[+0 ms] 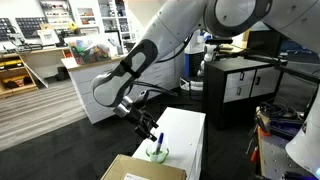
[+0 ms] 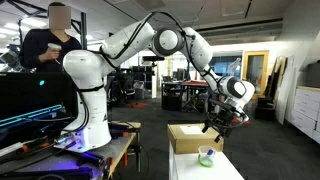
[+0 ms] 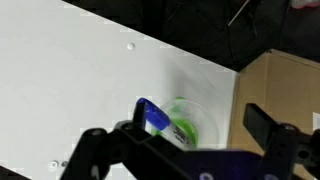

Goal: Remove the blue marker from the clear cup and place it on the brown box

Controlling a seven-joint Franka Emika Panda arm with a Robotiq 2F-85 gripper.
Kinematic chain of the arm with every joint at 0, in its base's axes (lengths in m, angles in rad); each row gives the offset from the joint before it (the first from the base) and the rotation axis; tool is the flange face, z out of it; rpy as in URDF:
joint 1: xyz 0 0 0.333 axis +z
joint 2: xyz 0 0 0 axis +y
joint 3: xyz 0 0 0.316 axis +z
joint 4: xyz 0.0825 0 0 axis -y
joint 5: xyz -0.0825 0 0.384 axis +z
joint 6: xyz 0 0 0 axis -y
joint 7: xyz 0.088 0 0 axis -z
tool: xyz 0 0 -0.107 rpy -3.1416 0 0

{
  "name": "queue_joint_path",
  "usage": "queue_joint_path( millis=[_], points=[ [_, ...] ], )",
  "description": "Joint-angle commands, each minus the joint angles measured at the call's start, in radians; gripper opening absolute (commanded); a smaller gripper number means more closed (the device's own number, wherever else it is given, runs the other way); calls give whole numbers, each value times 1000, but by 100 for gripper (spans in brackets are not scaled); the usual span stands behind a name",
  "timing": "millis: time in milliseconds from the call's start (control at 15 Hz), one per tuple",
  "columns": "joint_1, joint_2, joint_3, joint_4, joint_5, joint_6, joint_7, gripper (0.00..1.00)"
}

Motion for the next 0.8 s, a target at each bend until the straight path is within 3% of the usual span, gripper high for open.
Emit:
queue_joint_path(
  millis=[0,733],
  points=[
    [1,3,-1,6,1,-4,0,100],
    [3,14,-5,28,-9,-13,-8,100]
  ],
)
